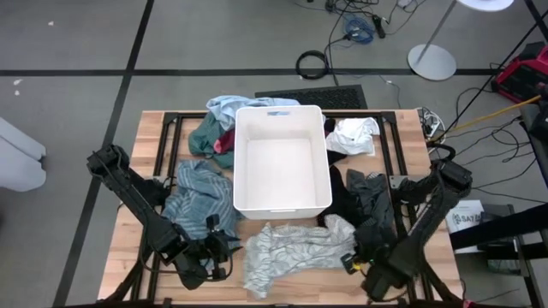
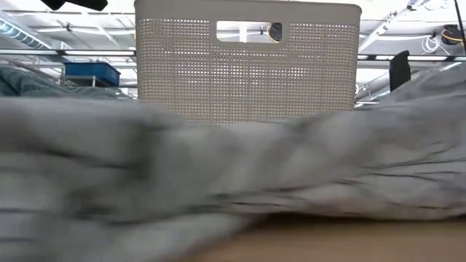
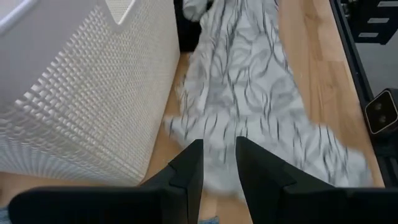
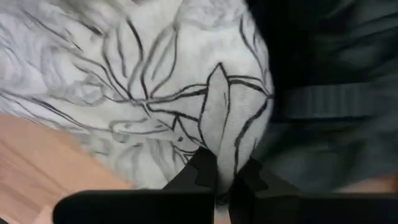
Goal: Sort clothes
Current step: Put the white and black towel into the white laundry organizer
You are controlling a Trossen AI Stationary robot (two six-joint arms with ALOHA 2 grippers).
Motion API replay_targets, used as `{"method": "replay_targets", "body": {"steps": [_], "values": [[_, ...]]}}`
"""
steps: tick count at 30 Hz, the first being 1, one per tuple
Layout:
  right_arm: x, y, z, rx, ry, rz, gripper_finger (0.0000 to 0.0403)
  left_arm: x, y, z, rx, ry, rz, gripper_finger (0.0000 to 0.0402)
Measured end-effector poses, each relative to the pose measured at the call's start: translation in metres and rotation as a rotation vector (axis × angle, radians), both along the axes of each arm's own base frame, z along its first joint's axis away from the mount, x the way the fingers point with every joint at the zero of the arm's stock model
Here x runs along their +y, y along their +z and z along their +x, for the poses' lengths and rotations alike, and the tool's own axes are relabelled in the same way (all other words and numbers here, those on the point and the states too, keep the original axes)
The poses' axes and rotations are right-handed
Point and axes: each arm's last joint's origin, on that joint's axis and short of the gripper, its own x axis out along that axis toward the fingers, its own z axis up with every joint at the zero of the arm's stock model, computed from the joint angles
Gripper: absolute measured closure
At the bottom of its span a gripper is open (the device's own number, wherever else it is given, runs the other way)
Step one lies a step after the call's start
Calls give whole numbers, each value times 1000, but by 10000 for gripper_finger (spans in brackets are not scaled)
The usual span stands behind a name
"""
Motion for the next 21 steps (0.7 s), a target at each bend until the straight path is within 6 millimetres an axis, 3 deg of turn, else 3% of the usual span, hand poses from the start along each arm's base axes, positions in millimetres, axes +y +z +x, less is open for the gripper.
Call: {"method": "replay_targets", "body": {"steps": [4, 8, 13, 21], "values": [[2, 35, -1, -27, 32, -25, 400, 0, 0, 0, -1, 0, -1, 297], [4, 51, 17, -121, 93, 16, 400, 0, 0, 0, -1, 0, -1, 297], [2, 37, 31, -49, 114, 66, 399, 0, 1, 0, -4, 0, -5, 297], [5, 7, 28, 76, 65, 167, 399, -2, 8, 10, -91, 13, -74, 297]]}}
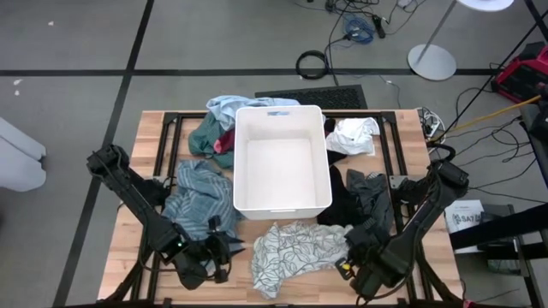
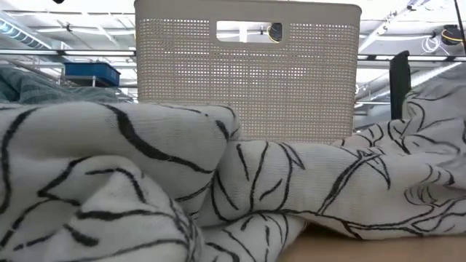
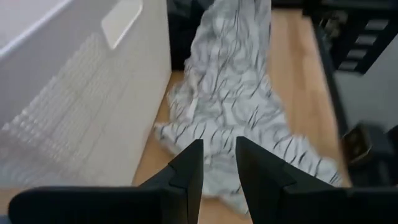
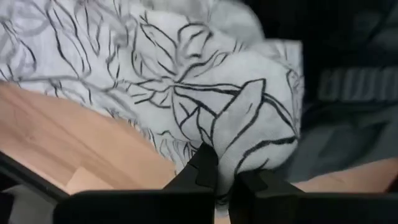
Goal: Sort clothes
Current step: Put the white and black towel into the white laundry organizer
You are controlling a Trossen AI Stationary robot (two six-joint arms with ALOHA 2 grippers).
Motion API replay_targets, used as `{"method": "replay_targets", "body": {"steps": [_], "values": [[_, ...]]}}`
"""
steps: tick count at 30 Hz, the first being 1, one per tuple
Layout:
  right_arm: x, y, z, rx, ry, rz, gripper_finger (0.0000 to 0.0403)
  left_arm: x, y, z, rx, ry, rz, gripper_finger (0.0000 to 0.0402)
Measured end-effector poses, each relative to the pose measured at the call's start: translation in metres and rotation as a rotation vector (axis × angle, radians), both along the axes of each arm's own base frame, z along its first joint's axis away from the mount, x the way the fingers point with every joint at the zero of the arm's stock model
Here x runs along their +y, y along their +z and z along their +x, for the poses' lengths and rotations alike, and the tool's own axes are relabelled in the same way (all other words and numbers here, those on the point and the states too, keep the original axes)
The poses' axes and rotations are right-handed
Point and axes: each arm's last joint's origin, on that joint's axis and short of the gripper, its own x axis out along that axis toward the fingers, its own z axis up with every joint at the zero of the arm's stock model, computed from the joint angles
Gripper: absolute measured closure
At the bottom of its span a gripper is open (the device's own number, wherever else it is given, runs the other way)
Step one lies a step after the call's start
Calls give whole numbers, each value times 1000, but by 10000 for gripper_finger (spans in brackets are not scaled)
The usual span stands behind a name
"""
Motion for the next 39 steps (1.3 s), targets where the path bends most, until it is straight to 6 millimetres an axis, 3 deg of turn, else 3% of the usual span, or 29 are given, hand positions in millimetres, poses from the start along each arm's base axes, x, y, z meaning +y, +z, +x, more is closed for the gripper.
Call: {"method": "replay_targets", "body": {"steps": [5, 15, 19, 25, 30, 34, 39], "values": [[3, -16, 1, -30, 10, 42, 399, -3, -5, 14, -35, -23, -130, 297], [5, -18, 3, -43, 49, 50, 382, -2, -38, 32, 86, 98, -374, 298], [8, -18, 5, -59, 107, 63, 334, -4, -55, 35, 121, 176, -431, 298], [10, -27, 8, -33, 170, 29, 223, 3, -71, 35, 209, 300, -469, 295], [9, -27, 8, -37, 231, 2, 140, 9, -82, 42, 277, 335, -500, 266], [8, -26, 9, -73, 249, -43, 107, 16, -85, 48, 298, 350, -517, 227], [7, -26, 5, -48, 265, -75, 99, 22, -94, 62, 314, 357, -585, 181]]}}
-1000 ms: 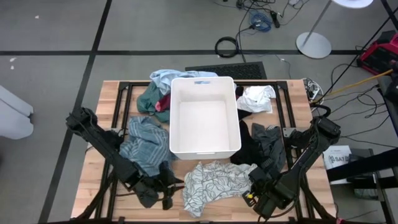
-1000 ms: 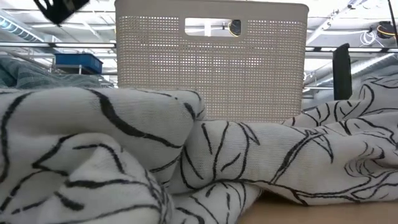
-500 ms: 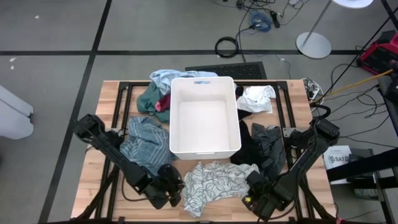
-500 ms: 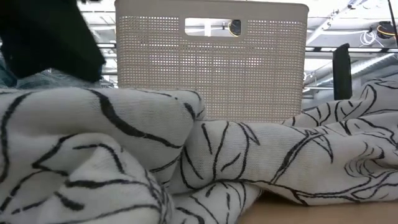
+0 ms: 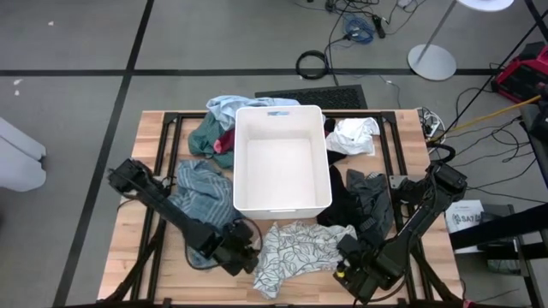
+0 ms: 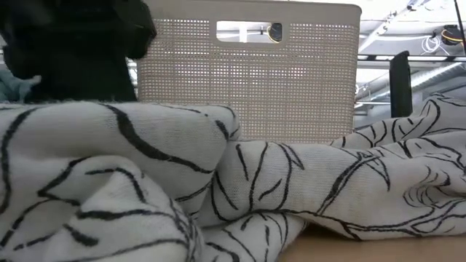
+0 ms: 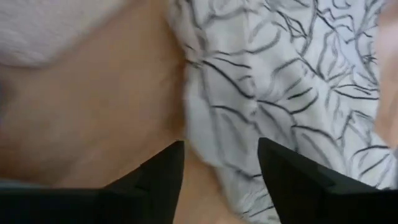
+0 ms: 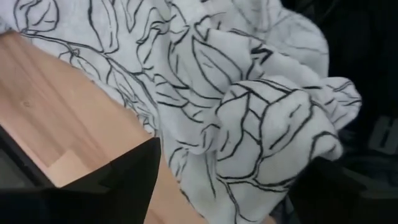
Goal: Sort clothes
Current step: Put the white and black towel into the white laundry organizer
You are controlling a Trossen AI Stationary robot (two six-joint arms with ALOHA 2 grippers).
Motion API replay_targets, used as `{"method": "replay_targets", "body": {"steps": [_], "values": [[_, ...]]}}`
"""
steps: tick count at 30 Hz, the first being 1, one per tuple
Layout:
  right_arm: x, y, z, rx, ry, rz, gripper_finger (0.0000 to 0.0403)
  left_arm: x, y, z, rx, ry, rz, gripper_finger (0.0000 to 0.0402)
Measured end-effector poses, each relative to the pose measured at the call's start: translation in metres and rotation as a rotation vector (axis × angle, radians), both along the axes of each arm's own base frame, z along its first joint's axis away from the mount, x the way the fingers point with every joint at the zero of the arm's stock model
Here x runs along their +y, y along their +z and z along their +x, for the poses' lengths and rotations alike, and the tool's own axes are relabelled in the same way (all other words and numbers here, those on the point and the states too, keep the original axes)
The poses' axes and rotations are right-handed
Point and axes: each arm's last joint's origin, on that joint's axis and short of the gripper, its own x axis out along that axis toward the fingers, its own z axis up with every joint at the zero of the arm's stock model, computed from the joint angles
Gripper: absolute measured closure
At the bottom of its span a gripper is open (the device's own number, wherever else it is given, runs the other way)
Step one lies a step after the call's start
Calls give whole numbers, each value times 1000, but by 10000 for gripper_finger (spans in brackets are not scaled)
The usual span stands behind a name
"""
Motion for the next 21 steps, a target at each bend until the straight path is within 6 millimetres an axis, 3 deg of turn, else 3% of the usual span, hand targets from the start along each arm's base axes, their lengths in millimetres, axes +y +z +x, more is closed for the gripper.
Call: {"method": "replay_targets", "body": {"steps": [6, 14, 17, 21], "values": [[2, 1, -5, -44, 22, -62, 101, 4, -22, 22, -35, 11, -78, 155], [9, 3, -15, -86, 52, -77, 103, 10, -40, 29, 18, -3, -56, 162], [11, 6, -20, -111, 53, -77, 103, 11, -43, 27, 43, -5, -47, 218], [11, 16, -26, -167, 44, -63, 103, 10, -44, 27, 52, -40, -17, 352]]}}
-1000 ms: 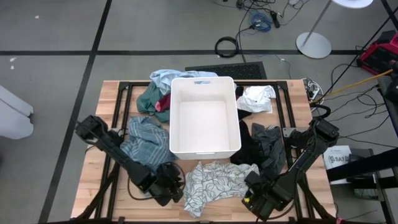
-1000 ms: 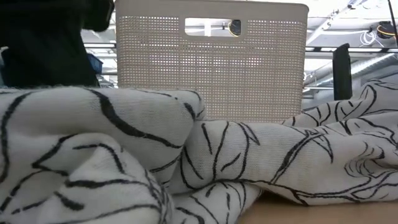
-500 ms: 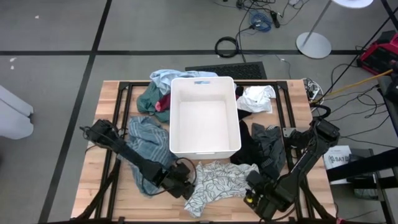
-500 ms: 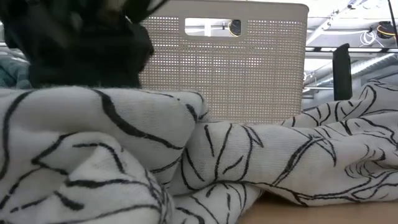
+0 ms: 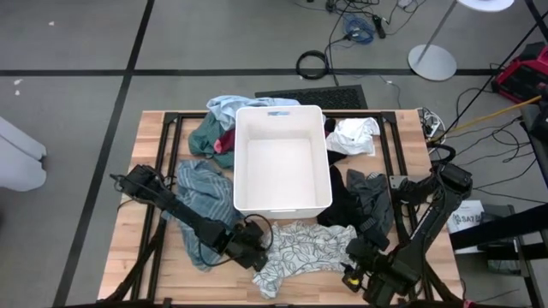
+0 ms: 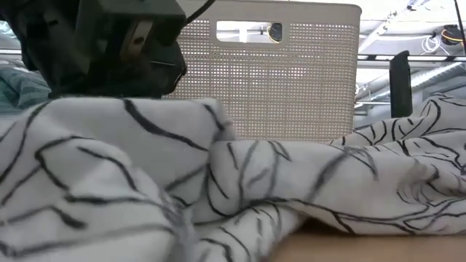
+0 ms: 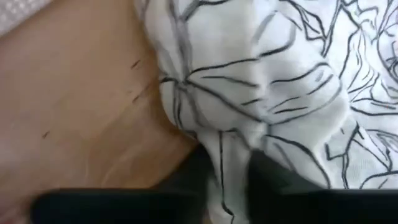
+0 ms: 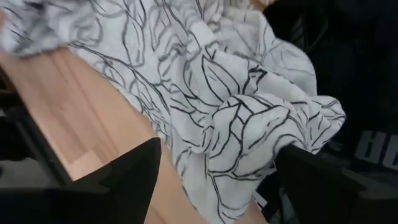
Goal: Sort clothes
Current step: Put the white and black towel into the white laundry organizer
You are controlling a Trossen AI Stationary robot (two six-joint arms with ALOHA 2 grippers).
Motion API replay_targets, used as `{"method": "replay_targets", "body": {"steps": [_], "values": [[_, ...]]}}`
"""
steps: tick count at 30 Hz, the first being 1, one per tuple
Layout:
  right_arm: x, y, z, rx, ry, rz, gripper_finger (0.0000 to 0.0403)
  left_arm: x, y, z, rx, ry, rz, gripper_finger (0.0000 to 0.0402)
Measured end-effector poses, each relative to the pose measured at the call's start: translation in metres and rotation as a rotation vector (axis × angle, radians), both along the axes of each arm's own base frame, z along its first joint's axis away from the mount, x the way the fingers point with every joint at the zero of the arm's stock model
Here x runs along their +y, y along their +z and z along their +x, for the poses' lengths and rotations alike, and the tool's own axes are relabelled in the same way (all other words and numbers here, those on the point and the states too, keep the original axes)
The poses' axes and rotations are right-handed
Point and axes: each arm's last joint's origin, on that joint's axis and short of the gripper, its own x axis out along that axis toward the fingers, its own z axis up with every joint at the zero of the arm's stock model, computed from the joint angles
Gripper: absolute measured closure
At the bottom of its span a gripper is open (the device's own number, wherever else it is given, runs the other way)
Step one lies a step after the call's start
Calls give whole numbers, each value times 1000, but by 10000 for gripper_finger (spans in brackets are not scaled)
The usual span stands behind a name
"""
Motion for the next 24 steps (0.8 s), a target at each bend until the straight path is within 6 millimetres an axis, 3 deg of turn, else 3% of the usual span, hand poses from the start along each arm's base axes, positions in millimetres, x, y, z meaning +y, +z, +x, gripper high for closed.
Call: {"method": "replay_targets", "body": {"steps": [2, 8, 18, 24], "values": [[0, 6, -3, -35, 6, 4, 103, -1, 1, 1, -5, -16, 8, 382], [0, 24, -16, -151, 37, 16, 103, -3, 26, -1, -38, -69, -4, 386], [-2, 43, -32, -307, 78, -10, 103, 0, 112, -25, -268, -88, -46, 389], [-2, 43, -32, -304, 109, -40, 103, 12, 148, -18, -506, -55, -64, 389]]}}
